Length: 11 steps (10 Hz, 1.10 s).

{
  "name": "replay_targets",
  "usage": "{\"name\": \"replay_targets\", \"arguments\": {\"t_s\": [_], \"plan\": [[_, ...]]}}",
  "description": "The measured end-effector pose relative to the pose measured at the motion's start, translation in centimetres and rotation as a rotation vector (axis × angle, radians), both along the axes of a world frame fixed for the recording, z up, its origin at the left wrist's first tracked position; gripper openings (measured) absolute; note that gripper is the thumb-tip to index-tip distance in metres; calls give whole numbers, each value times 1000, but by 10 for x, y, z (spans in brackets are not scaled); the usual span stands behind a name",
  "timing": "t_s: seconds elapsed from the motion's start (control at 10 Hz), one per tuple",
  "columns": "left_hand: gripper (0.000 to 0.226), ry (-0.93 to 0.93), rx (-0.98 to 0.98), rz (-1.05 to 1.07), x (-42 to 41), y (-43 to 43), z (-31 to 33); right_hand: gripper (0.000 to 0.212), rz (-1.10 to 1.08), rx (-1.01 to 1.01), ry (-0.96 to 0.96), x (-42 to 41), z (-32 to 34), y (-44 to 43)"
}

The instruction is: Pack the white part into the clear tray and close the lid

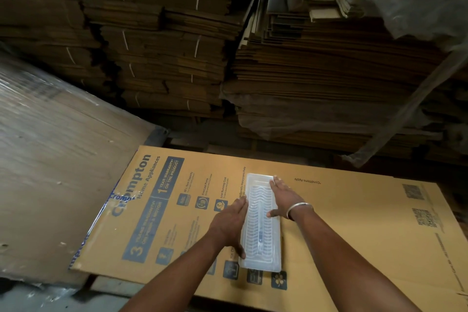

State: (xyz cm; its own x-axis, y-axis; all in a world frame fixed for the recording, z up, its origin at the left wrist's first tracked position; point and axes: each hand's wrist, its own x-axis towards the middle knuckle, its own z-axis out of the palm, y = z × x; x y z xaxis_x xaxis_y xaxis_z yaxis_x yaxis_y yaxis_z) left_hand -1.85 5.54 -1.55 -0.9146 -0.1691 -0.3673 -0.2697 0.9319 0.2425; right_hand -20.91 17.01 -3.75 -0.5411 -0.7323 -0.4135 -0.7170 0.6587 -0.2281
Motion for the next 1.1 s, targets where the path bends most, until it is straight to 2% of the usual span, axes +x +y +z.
{"name": "replay_targets", "arguments": {"t_s": [0.2,0.4,0.9,1.0,1.1], "plan": [[165,-72,-94,-71,-22,-5,-5,119,-20,29,-39,-6,-1,-8],[166,-121,-84,-62,-28,-8,-10,121,-32,26,-50,-6,-3,-10],[161,-86,-18,-50,-24,-18,-13,117,-44,-41,-63,-3,-5,-1],[153,-64,49,24,-25,-19,-9,115,-35,-45,-49,-3,-1,4],[124,12,89,107,-30,-17,-4,103,-46,-79,18,-2,-1,11]]}}
